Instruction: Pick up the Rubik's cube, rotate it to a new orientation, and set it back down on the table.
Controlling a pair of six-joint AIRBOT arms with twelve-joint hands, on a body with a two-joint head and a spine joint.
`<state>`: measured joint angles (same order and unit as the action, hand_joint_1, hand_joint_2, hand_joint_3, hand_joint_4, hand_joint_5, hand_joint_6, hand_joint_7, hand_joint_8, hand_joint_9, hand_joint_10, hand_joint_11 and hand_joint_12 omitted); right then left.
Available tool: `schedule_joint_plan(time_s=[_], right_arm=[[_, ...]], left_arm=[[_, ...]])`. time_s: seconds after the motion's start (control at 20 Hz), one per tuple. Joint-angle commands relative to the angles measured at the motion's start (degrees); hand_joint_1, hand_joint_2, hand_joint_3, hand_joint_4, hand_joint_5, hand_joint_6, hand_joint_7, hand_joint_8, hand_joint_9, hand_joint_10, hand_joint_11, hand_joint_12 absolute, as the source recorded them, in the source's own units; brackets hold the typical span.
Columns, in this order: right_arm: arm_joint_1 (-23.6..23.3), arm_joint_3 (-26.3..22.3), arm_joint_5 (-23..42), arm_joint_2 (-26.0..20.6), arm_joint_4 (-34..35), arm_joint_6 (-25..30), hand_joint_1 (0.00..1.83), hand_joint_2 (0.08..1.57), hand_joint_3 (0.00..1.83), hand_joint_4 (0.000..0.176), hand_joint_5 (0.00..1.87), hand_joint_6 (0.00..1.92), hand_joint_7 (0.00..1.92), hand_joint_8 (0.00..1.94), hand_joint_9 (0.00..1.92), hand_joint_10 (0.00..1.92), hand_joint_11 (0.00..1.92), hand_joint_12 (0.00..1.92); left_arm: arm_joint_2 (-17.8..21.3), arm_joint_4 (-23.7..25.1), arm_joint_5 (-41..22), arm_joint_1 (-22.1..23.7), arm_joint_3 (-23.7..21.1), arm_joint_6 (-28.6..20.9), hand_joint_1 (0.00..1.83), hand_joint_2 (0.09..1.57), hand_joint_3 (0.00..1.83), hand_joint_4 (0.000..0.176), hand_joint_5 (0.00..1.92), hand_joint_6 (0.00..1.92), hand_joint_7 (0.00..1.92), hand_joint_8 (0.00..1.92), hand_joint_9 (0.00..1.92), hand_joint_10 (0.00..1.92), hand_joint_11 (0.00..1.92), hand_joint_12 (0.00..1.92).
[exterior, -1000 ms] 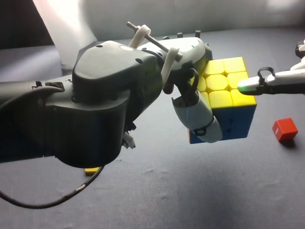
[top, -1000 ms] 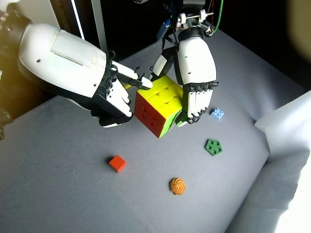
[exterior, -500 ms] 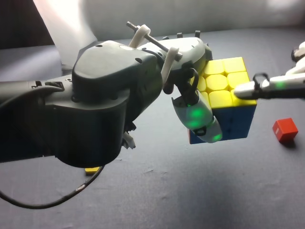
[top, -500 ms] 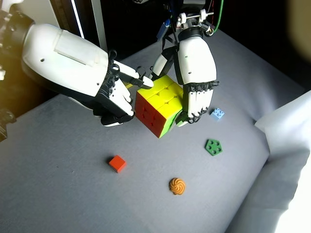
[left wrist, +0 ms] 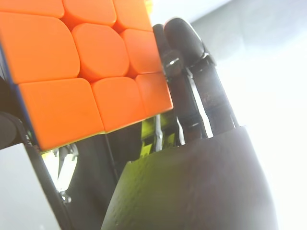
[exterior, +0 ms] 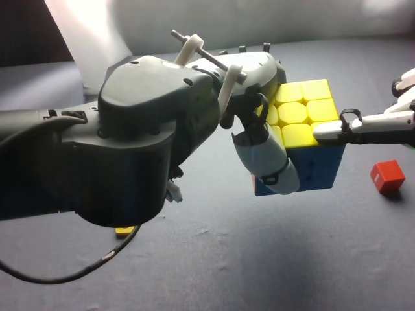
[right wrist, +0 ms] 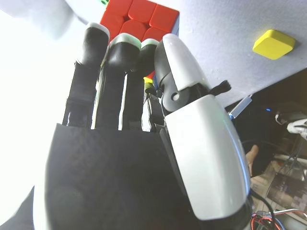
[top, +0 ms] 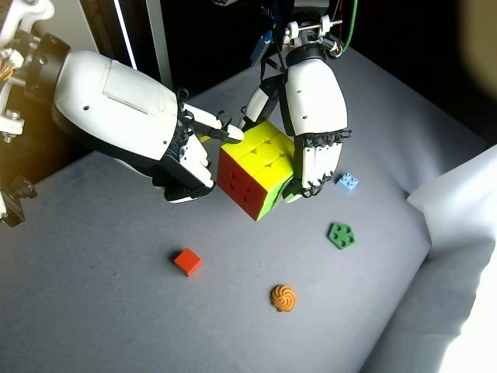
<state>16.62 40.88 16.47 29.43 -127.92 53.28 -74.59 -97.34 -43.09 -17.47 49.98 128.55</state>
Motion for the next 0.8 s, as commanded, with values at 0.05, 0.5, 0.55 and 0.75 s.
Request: schedule_joint_plan(time_s=[0.05, 0.5, 0.55, 0.75], right_arm=[[0.25, -0.07, -3.13, 0.28, 0.61, -0.52, 1.28, 1.31, 0.04, 0.176, 0.0, 0.0, 0.59, 1.71, 0.7, 1.92, 0.42, 1.92], [2.35, -0.07, -3.66, 1.25, 0.61, -0.89, 1.27, 1.31, 0.07, 0.176, 0.01, 0.0, 0.56, 1.74, 0.63, 1.92, 0.4, 1.92], [2.65, -0.07, -3.74, 1.48, 0.61, -0.89, 1.26, 1.32, 0.08, 0.176, 0.0, 0.0, 0.54, 1.77, 0.63, 1.92, 0.41, 1.92], [3.33, -0.07, -4.28, 2.01, 0.61, -0.89, 1.28, 1.28, 0.1, 0.176, 0.0, 0.0, 0.59, 1.7, 0.69, 1.92, 0.45, 1.92]], left_arm=[[0.1, 4.18, 0.33, 1.35, 0.07, -1.09, 1.34, 1.23, 0.0, 0.0, 0.77, 1.12, 0.71, 1.45, 0.71, 1.57, 0.54, 1.53], [0.06, 3.81, 0.33, 1.64, 0.09, -0.8, 1.34, 1.21, 0.0, 0.0, 0.8, 1.09, 0.74, 1.41, 0.73, 1.54, 0.53, 1.53], [0.07, 3.8, 0.33, 1.66, 0.09, -0.8, 1.34, 1.21, 0.0, 0.0, 0.8, 1.1, 0.75, 1.39, 0.73, 1.53, 0.53, 1.51], [0.07, 3.77, 0.33, 1.78, 0.16, -0.78, 1.34, 1.22, 0.0, 0.0, 0.79, 1.09, 0.73, 1.44, 0.71, 1.56, 0.52, 1.52]])
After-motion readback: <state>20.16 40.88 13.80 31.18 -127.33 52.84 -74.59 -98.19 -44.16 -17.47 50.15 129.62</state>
